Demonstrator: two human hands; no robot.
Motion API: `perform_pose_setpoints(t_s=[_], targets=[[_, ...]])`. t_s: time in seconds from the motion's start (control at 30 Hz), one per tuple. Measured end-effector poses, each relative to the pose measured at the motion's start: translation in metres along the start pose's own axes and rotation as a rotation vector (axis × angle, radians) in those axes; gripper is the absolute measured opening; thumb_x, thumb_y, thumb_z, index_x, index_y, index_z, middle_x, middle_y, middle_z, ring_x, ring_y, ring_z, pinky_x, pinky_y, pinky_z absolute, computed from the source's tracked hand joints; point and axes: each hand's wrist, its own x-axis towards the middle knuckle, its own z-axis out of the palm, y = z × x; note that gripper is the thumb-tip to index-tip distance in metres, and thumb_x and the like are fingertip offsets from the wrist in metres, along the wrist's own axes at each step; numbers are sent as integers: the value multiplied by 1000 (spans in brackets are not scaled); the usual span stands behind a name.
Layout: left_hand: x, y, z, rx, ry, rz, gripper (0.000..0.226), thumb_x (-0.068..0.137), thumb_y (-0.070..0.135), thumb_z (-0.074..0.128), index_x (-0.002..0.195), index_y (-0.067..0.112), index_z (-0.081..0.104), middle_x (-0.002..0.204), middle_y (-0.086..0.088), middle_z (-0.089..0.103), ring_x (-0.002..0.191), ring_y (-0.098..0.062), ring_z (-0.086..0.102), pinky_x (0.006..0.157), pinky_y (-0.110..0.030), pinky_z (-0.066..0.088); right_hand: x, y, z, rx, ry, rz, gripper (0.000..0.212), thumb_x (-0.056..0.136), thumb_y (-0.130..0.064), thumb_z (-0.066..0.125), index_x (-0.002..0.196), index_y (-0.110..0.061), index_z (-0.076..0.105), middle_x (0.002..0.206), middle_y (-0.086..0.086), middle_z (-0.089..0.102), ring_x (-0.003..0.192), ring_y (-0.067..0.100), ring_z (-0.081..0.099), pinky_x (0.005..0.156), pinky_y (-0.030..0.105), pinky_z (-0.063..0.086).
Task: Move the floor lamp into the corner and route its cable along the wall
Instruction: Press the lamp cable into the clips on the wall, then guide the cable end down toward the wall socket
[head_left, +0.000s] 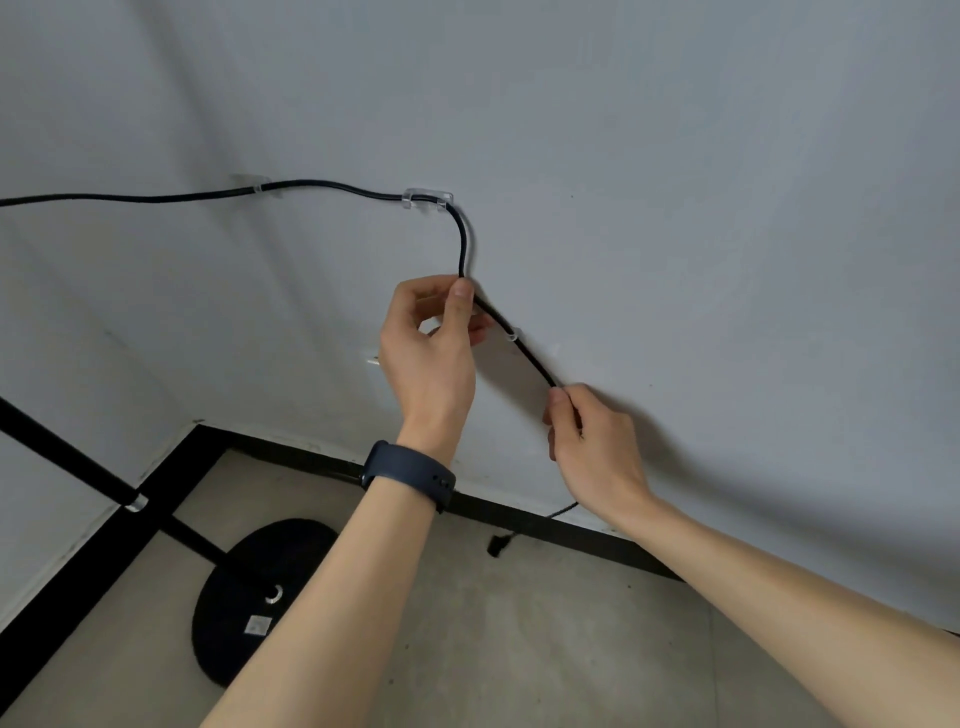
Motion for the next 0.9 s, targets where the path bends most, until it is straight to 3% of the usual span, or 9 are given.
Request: perform_pose_setpoints(t_s=[0.17, 0.27, 0.43, 0.5, 0.6, 0.67, 0.77, 0.9], targets=[[-2, 2, 1, -11, -61, -51, 5, 93, 17, 69, 94, 12, 68, 88, -4, 69, 72, -26, 75, 69, -30, 61, -5, -10, 8, 168, -162, 198, 37, 105, -33, 38, 83, -15, 60, 65, 7, 72, 45, 15, 58, 47, 30, 51], [0, -5, -15, 39, -130, -77, 4, 93, 21, 68, 94, 17, 69, 92, -7, 74, 77, -26, 76, 71, -32, 61, -1, -18, 15, 254, -294, 276, 37, 104, -33, 42, 89, -9, 65, 69, 5, 75, 48, 18, 61, 46, 31, 53], [-7, -53, -70, 384, -87, -214, 10, 95, 21, 59, 96, 30, 64, 101, -3, 73, 77, -14, 72, 67, -26, 52, 12, -26, 16, 264, -335, 254, 35, 104, -39, 47, 94, -16, 71, 68, -1, 71, 47, 14, 58, 47, 25, 50], [-17, -80, -88, 606, -330, -334, 26, 91, 13, 58, 106, 32, 64, 113, -1, 70, 91, -13, 68, 73, -25, 51, 13, -28, 20, 344, -376, 288, 35, 105, -37, 44, 98, -14, 70, 79, 4, 77, 59, 19, 71, 58, 30, 58], [-34, -114, -101, 814, -888, -546, 53, 84, 2, 59, 129, 31, 63, 135, 3, 60, 118, -12, 56, 93, -23, 46, 18, -31, 29, 424, -401, 328, 37, 108, -28, 38, 105, -6, 67, 95, 12, 77, 84, 22, 78, 75, 29, 63], [-41, -128, -99, 825, -1058, -582, 48, 90, 9, 60, 133, 29, 62, 138, 6, 59, 129, -10, 50, 101, -22, 37, 24, -27, 32, 472, -395, 347, 37, 109, -25, 35, 109, -2, 64, 98, 13, 75, 91, 18, 76, 77, 24, 61], [-40, -138, -107, 853, -922, -483, 27, 100, 30, 53, 120, 27, 71, 121, 9, 70, 116, -11, 62, 94, -20, 43, 26, -24, 38, 488, -364, 335, 37, 109, -26, 34, 109, -4, 64, 101, 11, 75, 94, 14, 75, 79, 22, 61], [-33, -144, -123, 898, -808, -418, 28, 103, 37, 48, 109, 26, 73, 91, 8, 74, 88, -7, 68, 81, -20, 50, 26, -10, 45, 300, -332, 234, 25, 101, -36, 50, 94, -24, 70, 98, 0, 78, 92, 15, 76, 93, 40, 59]])
